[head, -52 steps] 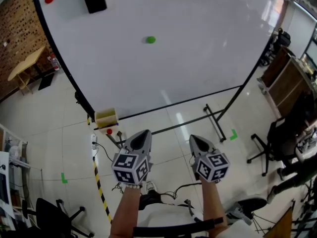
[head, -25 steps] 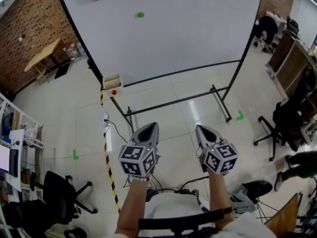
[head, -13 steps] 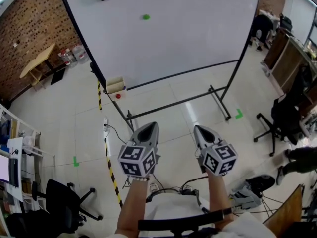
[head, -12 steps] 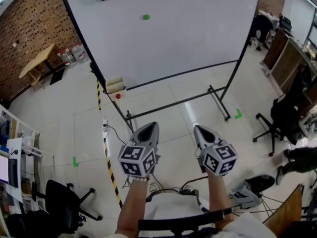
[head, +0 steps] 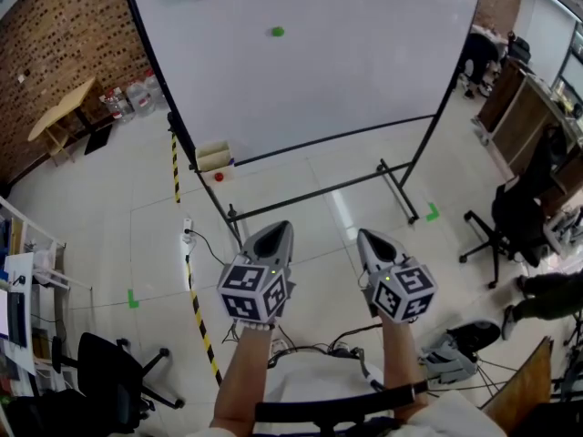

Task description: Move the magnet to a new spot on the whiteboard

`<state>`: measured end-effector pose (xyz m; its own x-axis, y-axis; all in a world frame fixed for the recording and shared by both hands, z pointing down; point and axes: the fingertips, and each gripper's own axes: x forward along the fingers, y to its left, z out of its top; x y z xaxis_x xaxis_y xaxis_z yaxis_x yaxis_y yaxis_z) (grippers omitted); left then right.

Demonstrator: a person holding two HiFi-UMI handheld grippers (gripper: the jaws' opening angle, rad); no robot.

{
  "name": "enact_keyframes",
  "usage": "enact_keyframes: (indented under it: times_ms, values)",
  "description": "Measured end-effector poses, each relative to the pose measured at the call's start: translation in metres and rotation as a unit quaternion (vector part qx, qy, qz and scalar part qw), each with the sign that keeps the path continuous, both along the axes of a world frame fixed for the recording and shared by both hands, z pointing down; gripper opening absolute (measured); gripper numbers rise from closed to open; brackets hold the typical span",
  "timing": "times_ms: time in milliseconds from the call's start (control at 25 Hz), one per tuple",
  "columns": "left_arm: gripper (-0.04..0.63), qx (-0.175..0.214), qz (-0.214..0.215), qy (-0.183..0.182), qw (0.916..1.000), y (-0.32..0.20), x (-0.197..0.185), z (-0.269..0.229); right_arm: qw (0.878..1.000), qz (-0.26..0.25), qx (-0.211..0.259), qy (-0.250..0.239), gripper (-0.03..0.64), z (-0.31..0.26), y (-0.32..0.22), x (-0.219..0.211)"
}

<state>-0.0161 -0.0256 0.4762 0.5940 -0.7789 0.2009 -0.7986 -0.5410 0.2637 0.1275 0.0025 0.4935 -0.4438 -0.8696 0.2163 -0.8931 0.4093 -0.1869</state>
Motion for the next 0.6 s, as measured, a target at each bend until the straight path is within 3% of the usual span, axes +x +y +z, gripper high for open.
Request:
enact_keyframes:
  times_ms: [600]
  values:
    - [-0.009, 0.007, 0.0, 0.008, 0.9999, 0.003, -0.013, -0.009, 1.0, -0.001, 0.009, 0.012, -0.002, -0.011, 0.003, -0.015]
